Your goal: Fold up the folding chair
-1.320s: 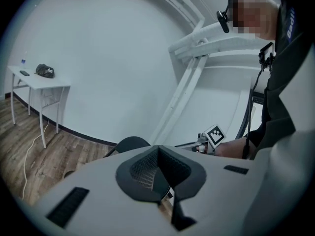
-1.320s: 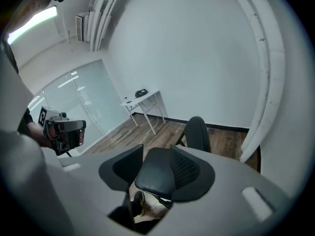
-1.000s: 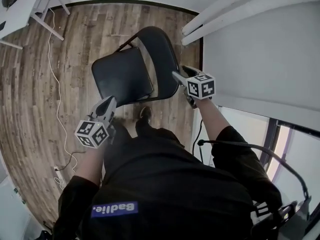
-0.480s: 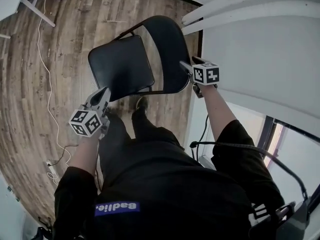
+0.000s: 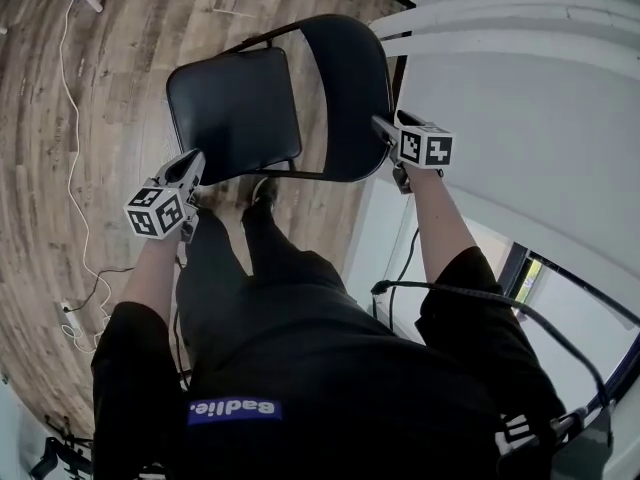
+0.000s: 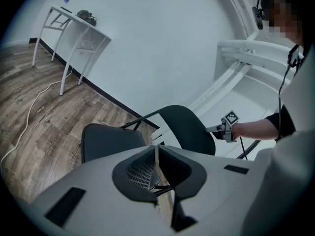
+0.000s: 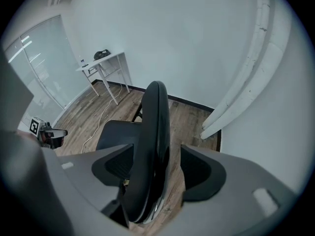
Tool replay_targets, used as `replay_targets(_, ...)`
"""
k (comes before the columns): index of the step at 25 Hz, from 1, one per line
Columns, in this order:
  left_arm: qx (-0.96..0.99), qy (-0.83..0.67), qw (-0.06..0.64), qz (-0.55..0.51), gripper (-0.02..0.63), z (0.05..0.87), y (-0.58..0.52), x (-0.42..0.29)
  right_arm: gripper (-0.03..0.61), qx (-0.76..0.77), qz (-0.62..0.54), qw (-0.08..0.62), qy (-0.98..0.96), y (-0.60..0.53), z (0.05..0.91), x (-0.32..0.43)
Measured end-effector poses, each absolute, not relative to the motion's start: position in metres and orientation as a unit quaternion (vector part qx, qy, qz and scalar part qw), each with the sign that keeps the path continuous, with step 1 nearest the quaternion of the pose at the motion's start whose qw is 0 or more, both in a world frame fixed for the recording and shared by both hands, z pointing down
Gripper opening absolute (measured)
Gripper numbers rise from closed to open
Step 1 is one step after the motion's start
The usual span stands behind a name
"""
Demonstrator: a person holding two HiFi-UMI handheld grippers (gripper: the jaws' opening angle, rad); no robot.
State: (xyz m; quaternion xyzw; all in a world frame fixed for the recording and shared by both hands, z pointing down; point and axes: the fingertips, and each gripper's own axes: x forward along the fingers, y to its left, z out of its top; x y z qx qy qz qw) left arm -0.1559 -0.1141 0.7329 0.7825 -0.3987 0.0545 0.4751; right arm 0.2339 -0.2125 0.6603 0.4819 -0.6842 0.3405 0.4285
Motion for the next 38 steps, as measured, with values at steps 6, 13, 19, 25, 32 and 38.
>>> replay_targets(6, 0.755, -0.403, 0.510, 0.088, 0.053, 0.807, -0.104, -0.168, 0.270, 0.474, 0.338, 0.447, -0.679, -0.222, 0.680, 0.234)
replay_targets(13, 0.718, -0.412, 0.546, 0.127, 0.125, 0.885, -0.098, -0.197, 0.276, 0.461, 0.336, 0.461, -0.680, -0.231, 0.698, 0.229)
replay_targets(19, 0.704, -0.401, 0.567, 0.148, 0.177, 0.949, -0.098, -0.216, 0.281, 0.458, 0.337, 0.453, -0.686, -0.237, 0.705, 0.223)
replay_targets(25, 0.705, -0.359, 0.595, 0.144, 0.241, 1.003, -0.093, -0.219, 0.281, 0.443, 0.344, 0.458, -0.690, -0.236, 0.724, 0.211)
replay_targets(32, 0.687, -0.311, 0.649, 0.098, 0.351, 1.051, -0.088, -0.216, 0.281, 0.438, 0.342, 0.478, -0.681, -0.238, 0.734, 0.207)
replay_targets(38, 0.696, -0.252, 0.668, 0.075, 0.367, 1.070, -0.094, -0.203, 0.281, 0.434, 0.351, 0.475, -0.680, -0.237, 0.732, 0.209)
